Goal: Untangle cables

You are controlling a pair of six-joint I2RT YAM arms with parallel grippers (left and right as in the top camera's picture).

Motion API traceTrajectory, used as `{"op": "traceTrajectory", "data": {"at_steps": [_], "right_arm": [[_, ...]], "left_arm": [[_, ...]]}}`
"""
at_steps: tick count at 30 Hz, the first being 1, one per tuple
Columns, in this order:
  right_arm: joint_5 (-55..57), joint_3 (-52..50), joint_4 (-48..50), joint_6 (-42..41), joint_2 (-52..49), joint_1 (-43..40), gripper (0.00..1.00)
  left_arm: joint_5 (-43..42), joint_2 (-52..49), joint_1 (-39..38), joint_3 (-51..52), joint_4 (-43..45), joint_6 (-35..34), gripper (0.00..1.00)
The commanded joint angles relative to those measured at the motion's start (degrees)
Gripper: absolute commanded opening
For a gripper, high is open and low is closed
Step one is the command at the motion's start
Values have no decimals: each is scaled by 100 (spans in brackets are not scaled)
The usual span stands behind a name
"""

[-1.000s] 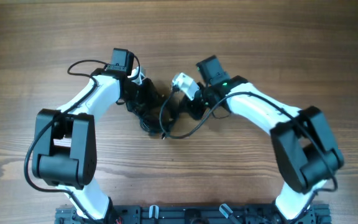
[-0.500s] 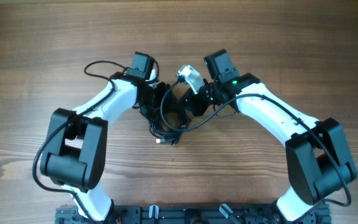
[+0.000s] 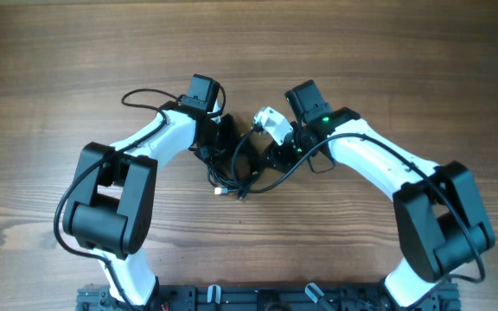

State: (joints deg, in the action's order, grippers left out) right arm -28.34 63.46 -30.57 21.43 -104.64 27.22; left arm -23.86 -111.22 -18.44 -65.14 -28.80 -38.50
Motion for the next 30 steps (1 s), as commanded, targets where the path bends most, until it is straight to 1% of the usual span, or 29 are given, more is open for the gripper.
{"op": "traceTrajectory", "data": {"at_steps": [1,5,7,8,9,10,11,13,15,16,18,19,20,21,22,23,24,25,26,28,29,30], "right_arm": [[-295,-96,83,413,-280,39,36],[-120,-98,520,407,-597,68,33],[-164,-98,538,409,-678,68,32],[-350,-98,581,409,-680,68,26],[-389,-96,610,407,-680,68,18],[-385,-96,610,404,-680,66,6],[-393,-68,551,308,-667,63,4],[-549,518,-166,-688,-293,-138,4],[-844,1091,-754,-1084,118,-258,4],[-844,1305,-946,-1443,289,-289,4],[-1158,1392,-1016,-2116,579,-282,4],[-1185,1392,-1078,-2675,592,-282,4],[-1246,1392,-1104,-2848,592,-315,4],[-1744,1403,-1029,-2962,603,-459,4],[-2518,1436,-820,-3161,603,-699,4],[-3239,1440,-459,-3591,603,-1001,4],[-3880,1440,-31,-4275,603,-1432,4],[-4214,1440,201,-4551,603,-1878,4],[-4221,1436,203,-4527,603,-2133,4],[-3976,1379,31,-4205,603,-2566,4],[-3764,1379,-197,-3993,603,-2726,4],[-3554,1377,-404,-3866,603,-2839,4]], "left_arm": [[225,-317,66,151,-160,-15,33],[225,-317,66,151,-162,-11,33],[225,-317,66,151,-164,-11,33],[225,-317,66,151,-162,-13,33],[225,-317,66,151,-162,-13,33],[225,-317,66,151,-160,-15,33],[225,-317,66,151,-162,-13,33],[225,-317,72,151,-160,39,33],[232,-317,72,151,-155,72,34],[275,-317,70,151,-155,72,34],[503,-317,70,151,-155,72,33],[557,-317,70,151,-160,72,33],[584,-317,70,151,-162,72,34],[640,-317,70,151,-164,72,34],[754,-317,70,151,-192,72,34],[855,-317,70,151,-223,74,34],[1051,-317,72,151,-278,74,34],[1180,-317,72,151,-337,74,33],[1248,-317,72,151,-378,74,33],[1456,-317,72,151,-446,74,32],[1563,-317,72,151,-494,74,29],[1648,-317,90,151,-551,74,21]]}}
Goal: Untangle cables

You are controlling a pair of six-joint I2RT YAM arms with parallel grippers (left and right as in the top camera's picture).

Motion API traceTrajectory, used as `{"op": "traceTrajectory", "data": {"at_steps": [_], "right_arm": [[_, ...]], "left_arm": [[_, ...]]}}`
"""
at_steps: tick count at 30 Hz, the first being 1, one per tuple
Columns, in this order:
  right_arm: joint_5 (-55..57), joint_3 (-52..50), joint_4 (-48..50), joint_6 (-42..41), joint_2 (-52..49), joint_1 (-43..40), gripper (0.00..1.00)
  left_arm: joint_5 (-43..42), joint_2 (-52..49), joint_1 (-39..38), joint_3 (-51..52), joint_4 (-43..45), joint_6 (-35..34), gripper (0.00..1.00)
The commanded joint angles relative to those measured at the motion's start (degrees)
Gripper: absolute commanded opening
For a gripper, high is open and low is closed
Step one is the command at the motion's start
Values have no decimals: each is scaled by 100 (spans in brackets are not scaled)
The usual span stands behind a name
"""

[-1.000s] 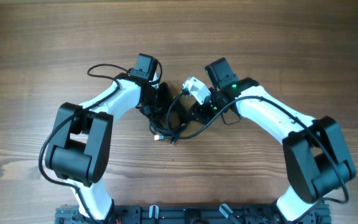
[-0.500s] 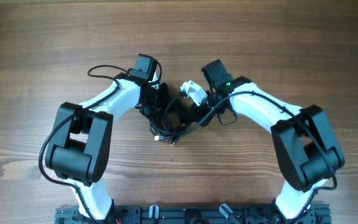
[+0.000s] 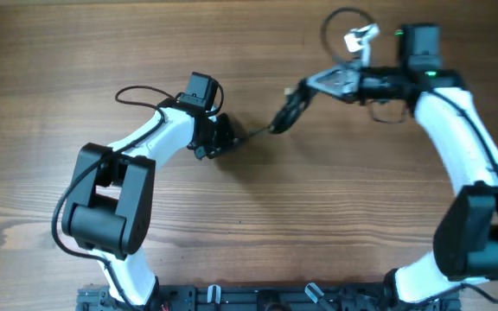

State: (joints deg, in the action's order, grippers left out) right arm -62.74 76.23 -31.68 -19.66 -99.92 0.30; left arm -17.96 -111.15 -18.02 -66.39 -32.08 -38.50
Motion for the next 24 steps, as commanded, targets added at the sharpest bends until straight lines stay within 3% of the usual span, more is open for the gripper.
{"op": "traceTrajectory", "data": {"at_steps": [1,2,5,6,9,10,12,13,15,17,20,24], "right_arm": [[76,101,-525,391,129,-188,4],[157,101,-686,533,129,-173,4],[79,101,-960,767,129,-15,4],[-24,101,-942,767,129,-13,4],[-177,101,-866,160,129,9,4],[-177,101,-804,-46,129,20,4],[-55,101,-616,-129,125,153,4],[96,101,-592,-127,125,273,4],[820,90,-590,304,111,866,4],[1270,90,-640,728,85,1204,4],[3462,-50,-973,769,48,1676,4],[3965,-208,-1187,922,-122,1672,4]], "left_arm": [[1058,-323,92,275,-269,74,12],[1056,-323,136,275,-291,74,4],[363,-238,498,229,-313,540,4],[-221,-164,669,197,-317,804,4],[-3471,177,1414,181,-188,1613,12],[-4559,229,1602,181,-101,1919,27],[-5283,234,1821,184,-66,2212,66],[-5110,234,1867,184,-70,2227,73],[-4441,234,1821,184,-116,2225,78],[-4083,234,1759,184,-212,2221,79],[-3670,234,1646,184,-376,2218,79],[-3377,234,1565,184,-444,2131,78]]}}
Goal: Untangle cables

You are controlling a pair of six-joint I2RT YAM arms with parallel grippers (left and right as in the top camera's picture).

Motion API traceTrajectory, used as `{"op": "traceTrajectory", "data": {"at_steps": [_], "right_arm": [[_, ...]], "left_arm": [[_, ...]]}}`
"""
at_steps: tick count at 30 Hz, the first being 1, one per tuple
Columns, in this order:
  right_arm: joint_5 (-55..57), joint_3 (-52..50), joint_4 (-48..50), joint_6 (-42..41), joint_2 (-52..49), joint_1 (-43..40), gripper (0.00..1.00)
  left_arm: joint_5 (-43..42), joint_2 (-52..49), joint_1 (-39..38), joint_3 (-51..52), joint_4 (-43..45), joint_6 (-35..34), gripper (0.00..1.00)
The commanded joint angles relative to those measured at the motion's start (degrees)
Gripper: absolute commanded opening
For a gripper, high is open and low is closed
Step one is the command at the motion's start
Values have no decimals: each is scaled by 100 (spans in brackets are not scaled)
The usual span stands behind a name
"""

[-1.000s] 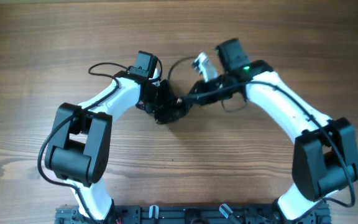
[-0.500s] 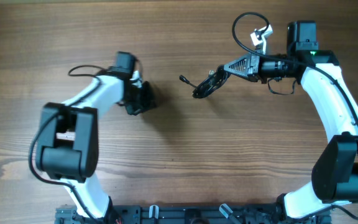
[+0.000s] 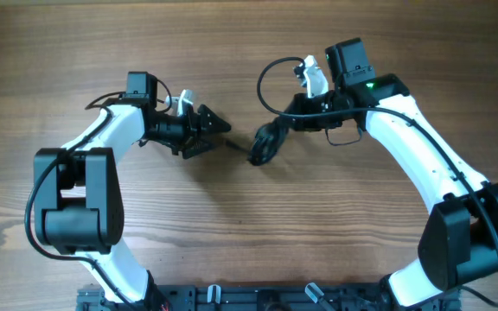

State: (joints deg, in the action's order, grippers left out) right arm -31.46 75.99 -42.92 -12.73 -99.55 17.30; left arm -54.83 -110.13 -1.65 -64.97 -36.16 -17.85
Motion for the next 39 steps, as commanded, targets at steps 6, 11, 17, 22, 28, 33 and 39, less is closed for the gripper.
{"op": "traceTrajectory", "data": {"at_steps": [6,11,17,22,28,33,39], "right_arm": [[844,-629,-76,109,-656,-83,4],[1401,-796,-179,-122,-723,-81,4],[789,-938,94,-247,-752,-76,4],[741,-938,192,-413,-752,-74,4],[745,-938,0,-367,-752,-74,5],[765,-938,-2,-184,-752,-74,22],[785,-938,20,815,-752,-74,27]], "left_arm": [[498,131,-772,42,2,-256,75],[498,131,-1150,42,98,-533,66],[1274,127,-1386,52,-136,-1029,72],[1729,127,-1770,52,-125,-1484,71],[2804,125,-2234,52,232,-2065,32],[3412,125,-2328,63,234,-2208,4],[3482,125,-2328,107,254,-2208,4]]}}
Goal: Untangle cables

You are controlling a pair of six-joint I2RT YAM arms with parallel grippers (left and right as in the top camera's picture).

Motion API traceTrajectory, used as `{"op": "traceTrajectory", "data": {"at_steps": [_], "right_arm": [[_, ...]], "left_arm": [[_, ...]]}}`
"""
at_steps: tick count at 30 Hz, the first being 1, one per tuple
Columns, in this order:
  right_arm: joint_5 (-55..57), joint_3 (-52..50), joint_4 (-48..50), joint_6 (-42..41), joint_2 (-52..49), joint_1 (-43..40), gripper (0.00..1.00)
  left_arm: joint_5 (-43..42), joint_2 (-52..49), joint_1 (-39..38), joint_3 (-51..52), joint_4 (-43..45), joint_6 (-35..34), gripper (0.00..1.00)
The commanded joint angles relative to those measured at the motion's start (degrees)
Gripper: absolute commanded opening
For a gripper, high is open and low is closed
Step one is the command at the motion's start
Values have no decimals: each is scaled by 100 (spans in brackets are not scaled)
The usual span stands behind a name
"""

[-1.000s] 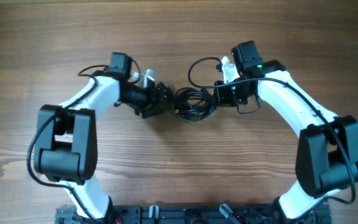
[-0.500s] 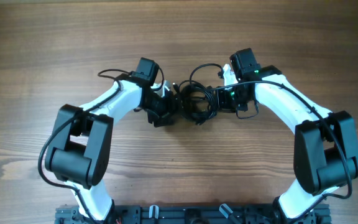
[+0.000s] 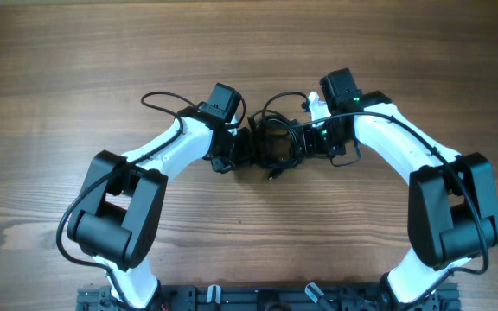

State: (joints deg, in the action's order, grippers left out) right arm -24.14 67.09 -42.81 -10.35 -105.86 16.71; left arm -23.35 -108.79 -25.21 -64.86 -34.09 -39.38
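A bundle of black cables (image 3: 272, 130) lies bunched on the wooden table (image 3: 249, 43) at the middle, with one loop arching toward the back and a short end (image 3: 271, 174) poking toward the front. My left gripper (image 3: 247, 149) presses into the bundle from the left and looks shut on a strand. My right gripper (image 3: 294, 143) meets it from the right and looks shut on the cables. A white plug (image 3: 316, 105) shows by the right wrist. The fingertips are dark against the cables and partly hidden.
Each arm's own thin black wire loops off its wrist, at the left (image 3: 158, 99) and at the right (image 3: 348, 160). The arm bases and a black rail (image 3: 249, 298) stand along the front edge.
Both grippers have come together at the table's middle. The cable that stretched between them is now slack and bunched into one clump. The left arm has moved right, the right arm down and left.
Both grippers started together in the tangled clump at the centre. Then the right gripper was far back right with the bundle, a strand running to the left gripper. Then the left was further left, the cable taut. Now both are back together at the centre.
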Motion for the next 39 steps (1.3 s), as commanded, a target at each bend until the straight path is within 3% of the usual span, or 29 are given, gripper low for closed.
{"op": "traceTrajectory", "data": {"at_steps": [1,5,7,13,16,21,24,27,29,30,32,34,36,37,39], "right_arm": [[52,-48,4,702,-118,-15,21],[55,46,-527,1012,-59,-11,18],[79,46,-723,1032,-59,0,23],[131,28,-385,1038,-63,284,24],[726,28,-391,1029,-63,448,17],[758,59,-293,1027,-61,437,4],[-332,682,-1021,1182,103,-2,4],[-570,1023,-1279,1187,227,-671,5],[-1707,966,-1292,1541,219,-957,4],[-2087,935,-1298,1639,219,-981,4],[-2516,929,-1292,1635,219,-981,4],[-3362,929,-964,1443,219,-984,4],[-3447,929,-560,975,219,-981,4],[-3456,929,-280,686,219,-981,4],[-3915,929,175,544,219,-981,4]], "left_arm": [[334,-9,28,96,68,-55,4],[334,-9,28,96,92,-55,4],[334,-9,28,96,114,-57,4],[332,-9,28,96,111,-57,4],[330,-9,28,96,105,-57,4],[334,-9,28,96,103,-55,4],[761,-9,28,96,-26,-55,4],[1003,-9,28,107,-109,-55,4],[1014,-9,28,111,-109,-55,4],[868,-7,46,109,-98,-52,4],[-601,17,348,15,-2,306,4],[-2994,37,890,-31,662,457,32],[-4319,37,1228,-31,1108,398,60],[-4837,37,1394,-31,1255,396,67],[-4953,37,1687,-31,1314,101,70]]}}
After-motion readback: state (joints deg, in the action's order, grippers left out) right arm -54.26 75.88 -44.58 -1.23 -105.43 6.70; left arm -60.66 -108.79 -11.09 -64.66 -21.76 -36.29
